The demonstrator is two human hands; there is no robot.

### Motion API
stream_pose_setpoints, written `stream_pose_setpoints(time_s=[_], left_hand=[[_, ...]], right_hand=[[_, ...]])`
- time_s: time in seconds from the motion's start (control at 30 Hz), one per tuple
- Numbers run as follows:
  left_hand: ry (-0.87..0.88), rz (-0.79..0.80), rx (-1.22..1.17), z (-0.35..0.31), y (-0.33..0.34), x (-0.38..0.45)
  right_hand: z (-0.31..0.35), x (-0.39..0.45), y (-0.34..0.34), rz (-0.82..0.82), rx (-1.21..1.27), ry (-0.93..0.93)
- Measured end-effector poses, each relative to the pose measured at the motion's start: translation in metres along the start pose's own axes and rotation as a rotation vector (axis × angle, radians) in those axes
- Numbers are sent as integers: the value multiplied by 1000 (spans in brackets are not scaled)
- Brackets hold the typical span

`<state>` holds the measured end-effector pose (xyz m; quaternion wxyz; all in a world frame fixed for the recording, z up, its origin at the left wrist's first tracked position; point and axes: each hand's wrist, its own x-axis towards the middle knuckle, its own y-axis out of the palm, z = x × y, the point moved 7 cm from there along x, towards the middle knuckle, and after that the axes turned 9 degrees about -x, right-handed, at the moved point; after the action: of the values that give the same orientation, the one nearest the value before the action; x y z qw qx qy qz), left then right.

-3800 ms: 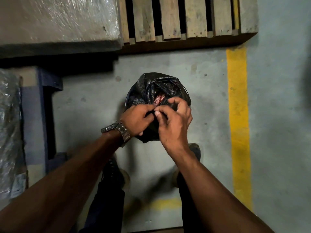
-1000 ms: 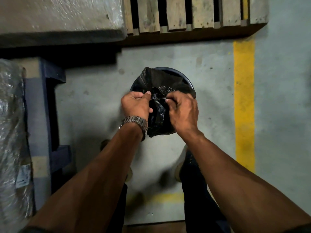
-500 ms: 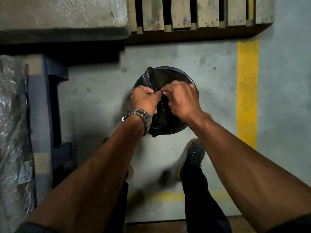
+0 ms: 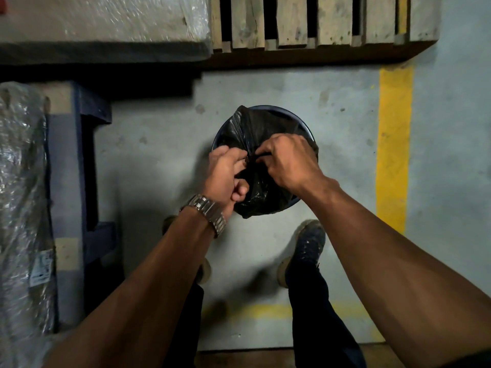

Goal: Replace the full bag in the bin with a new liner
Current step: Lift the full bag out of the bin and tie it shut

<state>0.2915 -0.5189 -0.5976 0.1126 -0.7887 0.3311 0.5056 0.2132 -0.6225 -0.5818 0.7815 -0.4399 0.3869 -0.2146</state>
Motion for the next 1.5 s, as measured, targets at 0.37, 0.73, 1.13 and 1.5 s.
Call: stream_pose_setpoints(time_s=[0.37, 0.73, 1.13, 1.5], left_hand=[[423, -108, 1187, 19, -28, -33], [780, -142, 1237, -22, -3, -28], [853, -33, 1479, -44, 47, 17], [786, -95, 1422, -43, 47, 30]], right_hand=[[-11, -7, 3, -44, 45, 104], [-12, -9, 6, -35, 21, 105], [-15, -18, 7, 40, 76, 169], [-16, -21, 17, 9, 137, 208]])
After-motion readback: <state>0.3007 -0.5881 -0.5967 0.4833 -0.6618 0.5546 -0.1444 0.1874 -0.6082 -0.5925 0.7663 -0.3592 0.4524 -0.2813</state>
